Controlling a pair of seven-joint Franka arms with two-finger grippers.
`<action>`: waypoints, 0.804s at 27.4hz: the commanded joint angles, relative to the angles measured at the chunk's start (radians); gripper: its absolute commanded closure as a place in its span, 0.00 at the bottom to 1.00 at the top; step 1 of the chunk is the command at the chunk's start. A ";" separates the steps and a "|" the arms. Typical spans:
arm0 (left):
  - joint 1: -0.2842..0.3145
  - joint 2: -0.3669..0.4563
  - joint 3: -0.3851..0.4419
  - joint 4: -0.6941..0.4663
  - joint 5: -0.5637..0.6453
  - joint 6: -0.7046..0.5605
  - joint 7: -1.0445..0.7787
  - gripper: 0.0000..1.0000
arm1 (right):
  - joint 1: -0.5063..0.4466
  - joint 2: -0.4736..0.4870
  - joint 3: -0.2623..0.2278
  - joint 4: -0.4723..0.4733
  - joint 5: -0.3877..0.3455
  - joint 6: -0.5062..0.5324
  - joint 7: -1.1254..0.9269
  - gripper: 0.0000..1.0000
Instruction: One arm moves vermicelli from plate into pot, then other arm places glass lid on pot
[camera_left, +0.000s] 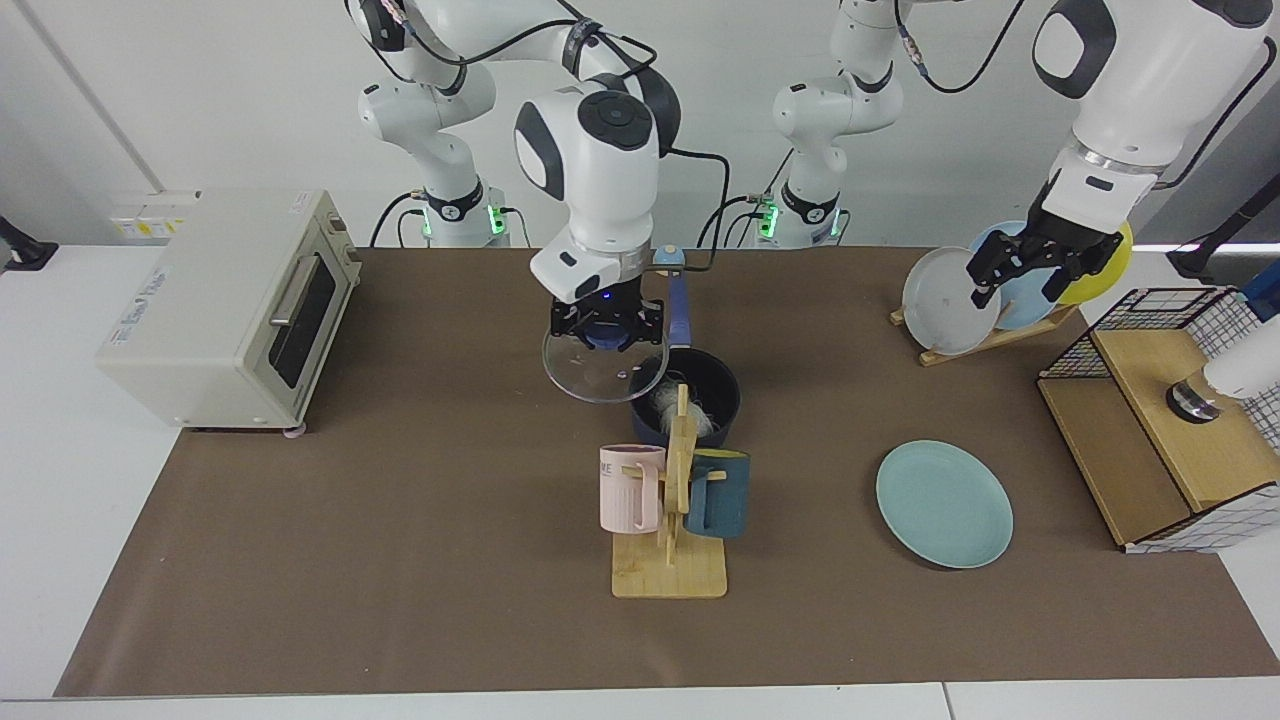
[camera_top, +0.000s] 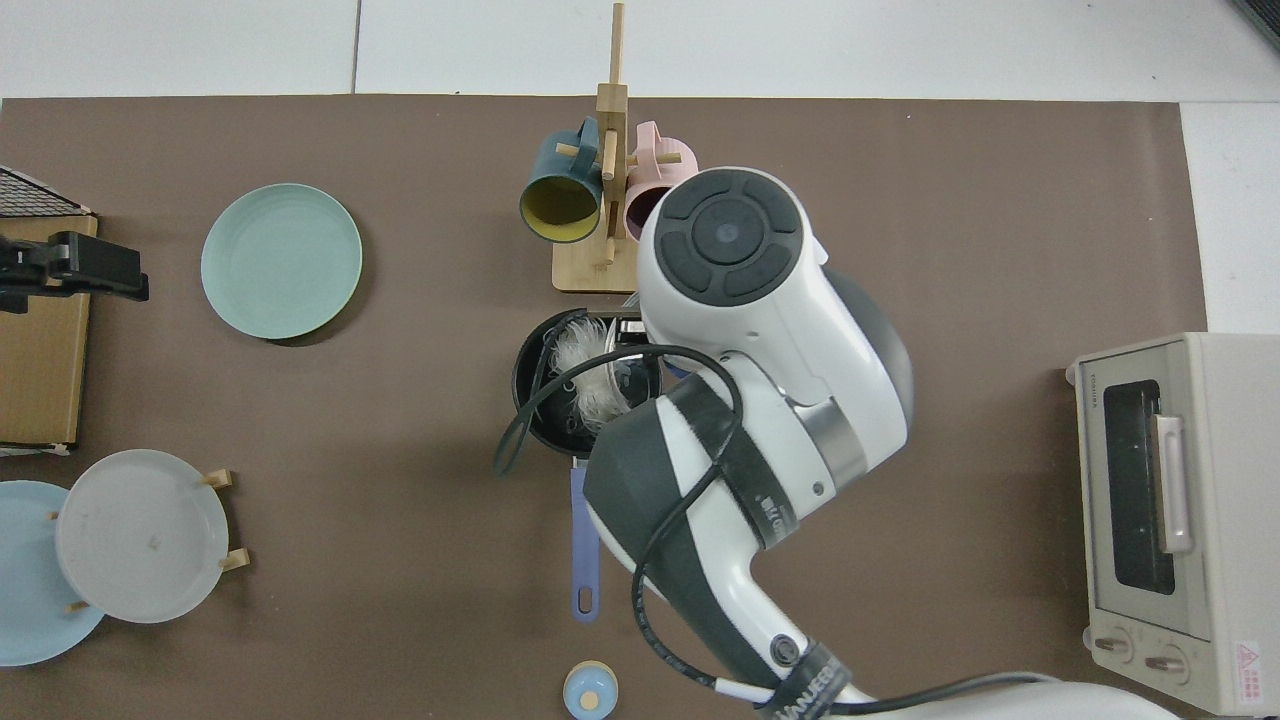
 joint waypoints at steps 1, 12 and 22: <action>-0.044 -0.031 0.040 -0.051 -0.011 0.006 0.014 0.00 | 0.033 0.032 -0.002 -0.012 -0.028 0.068 0.099 1.00; -0.026 -0.029 0.012 -0.049 -0.008 0.006 0.011 0.00 | 0.079 0.101 -0.002 -0.015 -0.022 0.163 0.140 1.00; 0.040 -0.029 -0.046 -0.045 0.000 0.002 0.010 0.00 | 0.110 0.132 -0.002 -0.050 -0.026 0.241 0.177 1.00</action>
